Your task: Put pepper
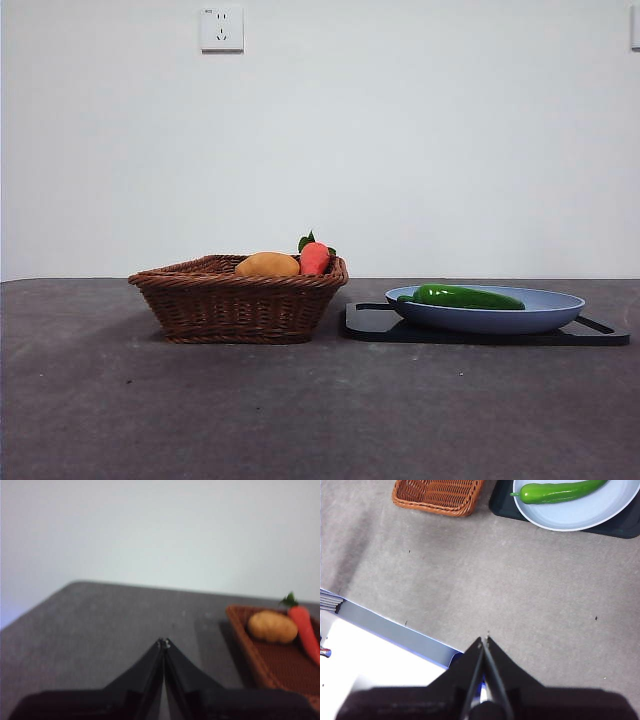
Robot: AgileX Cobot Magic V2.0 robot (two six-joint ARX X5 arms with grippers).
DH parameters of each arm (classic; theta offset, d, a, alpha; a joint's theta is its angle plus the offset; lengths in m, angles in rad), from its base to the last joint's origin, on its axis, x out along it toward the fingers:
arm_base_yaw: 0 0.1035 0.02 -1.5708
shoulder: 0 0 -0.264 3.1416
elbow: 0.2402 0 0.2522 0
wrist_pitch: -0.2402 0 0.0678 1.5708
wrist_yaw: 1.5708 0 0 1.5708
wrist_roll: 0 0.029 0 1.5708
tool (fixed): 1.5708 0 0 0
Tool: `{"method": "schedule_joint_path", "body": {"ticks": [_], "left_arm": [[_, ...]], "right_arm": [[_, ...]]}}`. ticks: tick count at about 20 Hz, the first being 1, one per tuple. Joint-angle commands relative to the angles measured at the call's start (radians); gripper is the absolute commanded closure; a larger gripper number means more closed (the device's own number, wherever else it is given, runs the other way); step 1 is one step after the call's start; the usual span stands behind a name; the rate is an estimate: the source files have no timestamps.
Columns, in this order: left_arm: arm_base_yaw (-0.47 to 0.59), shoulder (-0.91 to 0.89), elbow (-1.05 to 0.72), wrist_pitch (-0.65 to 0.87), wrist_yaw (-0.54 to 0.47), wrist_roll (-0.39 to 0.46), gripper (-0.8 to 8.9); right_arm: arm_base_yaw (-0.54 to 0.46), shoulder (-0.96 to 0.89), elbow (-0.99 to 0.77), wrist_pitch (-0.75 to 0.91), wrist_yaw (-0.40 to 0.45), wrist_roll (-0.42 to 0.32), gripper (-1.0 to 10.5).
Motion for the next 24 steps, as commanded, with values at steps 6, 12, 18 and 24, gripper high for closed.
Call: {"method": "schedule_joint_path", "body": {"ticks": [6,12,18,24], "left_arm": [[0.003,-0.094,-0.035,-0.148,0.001,-0.019,8.05],[0.003,-0.189,-0.046,-0.332,0.003,-0.061,8.05],[0.003,-0.197,-0.046,-0.332,0.001,-0.069,8.05],[0.003,-0.197,-0.046,-0.315,0.001,-0.069,8.05]], "right_arm": [[0.002,0.006,0.017,0.007,-0.001,0.005,9.4],[0.002,0.006,0.017,0.007,-0.001,0.005,9.4],[0.002,0.006,0.017,0.007,-0.001,0.005,9.4],[0.002,0.006,0.017,0.007,-0.001,0.005,9.4]]}}
